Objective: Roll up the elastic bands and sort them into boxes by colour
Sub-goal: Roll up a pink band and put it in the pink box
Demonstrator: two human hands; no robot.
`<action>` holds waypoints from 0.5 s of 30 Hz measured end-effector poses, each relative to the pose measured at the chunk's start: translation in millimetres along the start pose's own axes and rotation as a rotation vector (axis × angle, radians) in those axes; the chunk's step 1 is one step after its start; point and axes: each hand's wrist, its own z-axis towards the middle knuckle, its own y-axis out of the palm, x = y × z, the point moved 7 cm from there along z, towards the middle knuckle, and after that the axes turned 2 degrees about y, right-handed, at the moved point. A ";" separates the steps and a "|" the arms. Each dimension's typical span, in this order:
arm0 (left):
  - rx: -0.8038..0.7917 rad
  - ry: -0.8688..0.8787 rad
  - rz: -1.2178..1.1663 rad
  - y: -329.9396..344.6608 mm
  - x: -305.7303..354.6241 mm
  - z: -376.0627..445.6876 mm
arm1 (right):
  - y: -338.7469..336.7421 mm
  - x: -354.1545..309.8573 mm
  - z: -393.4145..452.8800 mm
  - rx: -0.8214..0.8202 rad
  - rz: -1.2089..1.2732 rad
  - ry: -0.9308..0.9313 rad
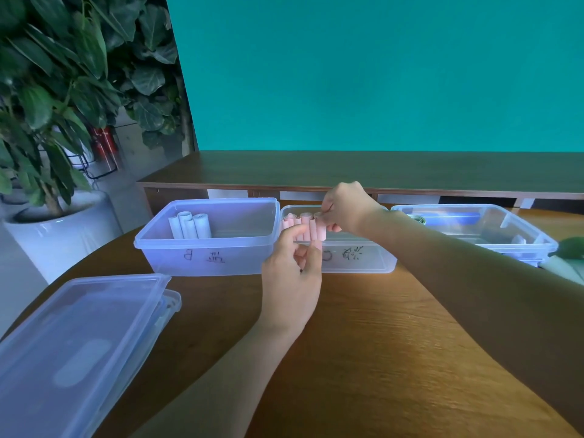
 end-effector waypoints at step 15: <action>-0.009 0.050 0.010 0.7 0.6 0.2 | -8.8 6.6 -14.0 0.022 0.139 0.037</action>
